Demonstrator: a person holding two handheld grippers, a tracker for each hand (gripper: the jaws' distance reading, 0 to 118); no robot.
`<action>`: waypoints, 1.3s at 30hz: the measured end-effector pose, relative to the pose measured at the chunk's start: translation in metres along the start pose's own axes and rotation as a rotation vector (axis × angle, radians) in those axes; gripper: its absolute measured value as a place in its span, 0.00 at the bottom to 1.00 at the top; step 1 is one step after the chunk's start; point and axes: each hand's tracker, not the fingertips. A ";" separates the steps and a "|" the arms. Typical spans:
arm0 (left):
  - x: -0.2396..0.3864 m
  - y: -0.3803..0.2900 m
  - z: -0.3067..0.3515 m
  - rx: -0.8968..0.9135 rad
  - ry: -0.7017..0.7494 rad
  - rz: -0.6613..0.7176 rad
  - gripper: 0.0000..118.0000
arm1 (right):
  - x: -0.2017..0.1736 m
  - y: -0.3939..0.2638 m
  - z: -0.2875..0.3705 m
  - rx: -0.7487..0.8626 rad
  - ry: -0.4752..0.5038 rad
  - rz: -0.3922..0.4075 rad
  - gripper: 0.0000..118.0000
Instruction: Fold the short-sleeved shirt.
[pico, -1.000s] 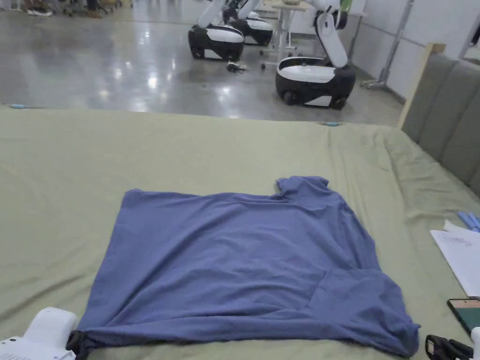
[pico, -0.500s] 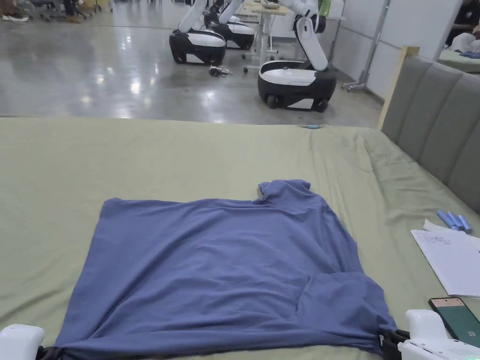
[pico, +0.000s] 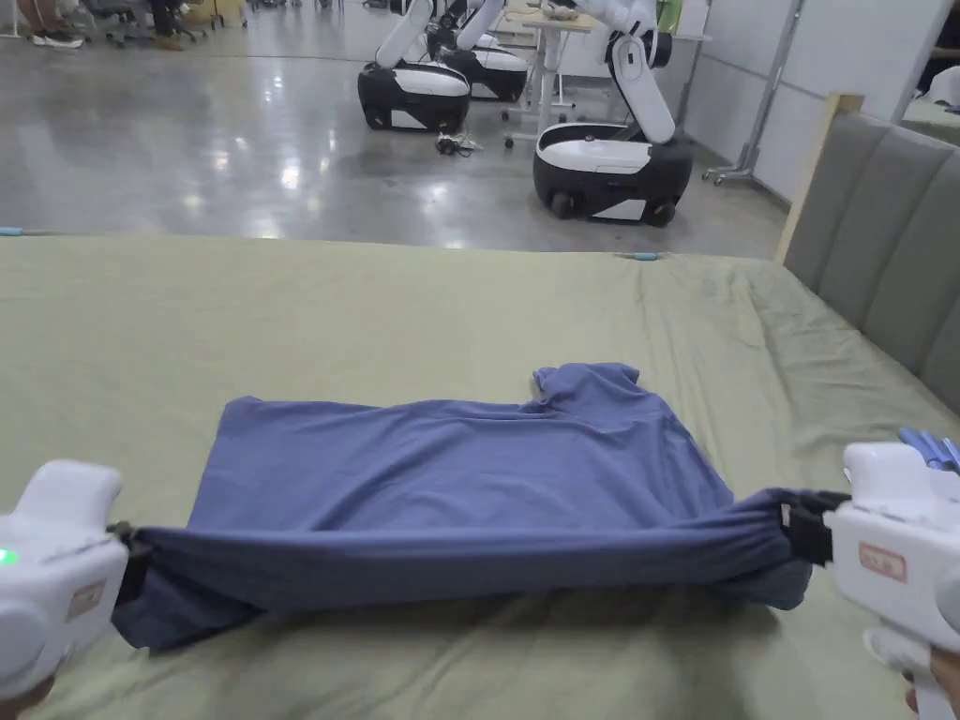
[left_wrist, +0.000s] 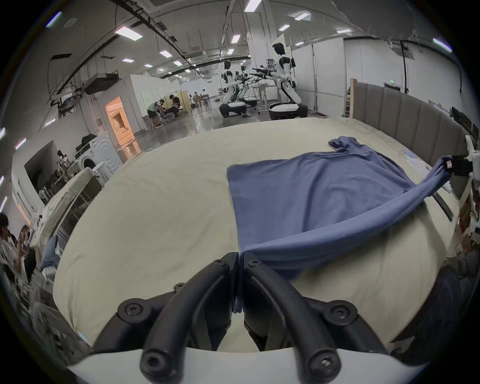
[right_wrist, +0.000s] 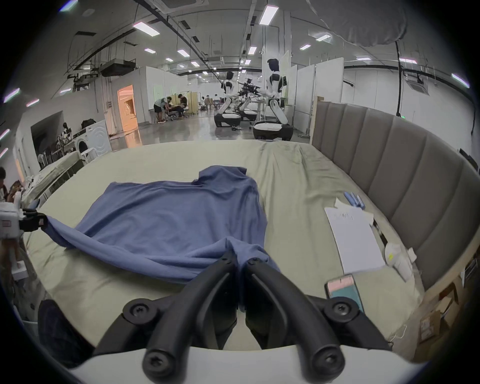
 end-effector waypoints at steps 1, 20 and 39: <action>-0.001 0.014 -0.019 -0.042 0.005 -0.016 0.05 | 0.000 0.011 -0.017 -0.022 -0.007 -0.009 0.03; 0.007 -0.005 -0.036 0.045 0.093 -0.069 0.76 | -0.001 -0.013 -0.059 -0.022 0.010 0.078 0.91; -0.007 -0.082 -0.036 -0.040 0.065 0.052 0.63 | -0.055 -0.139 0.039 -0.042 0.034 0.026 0.04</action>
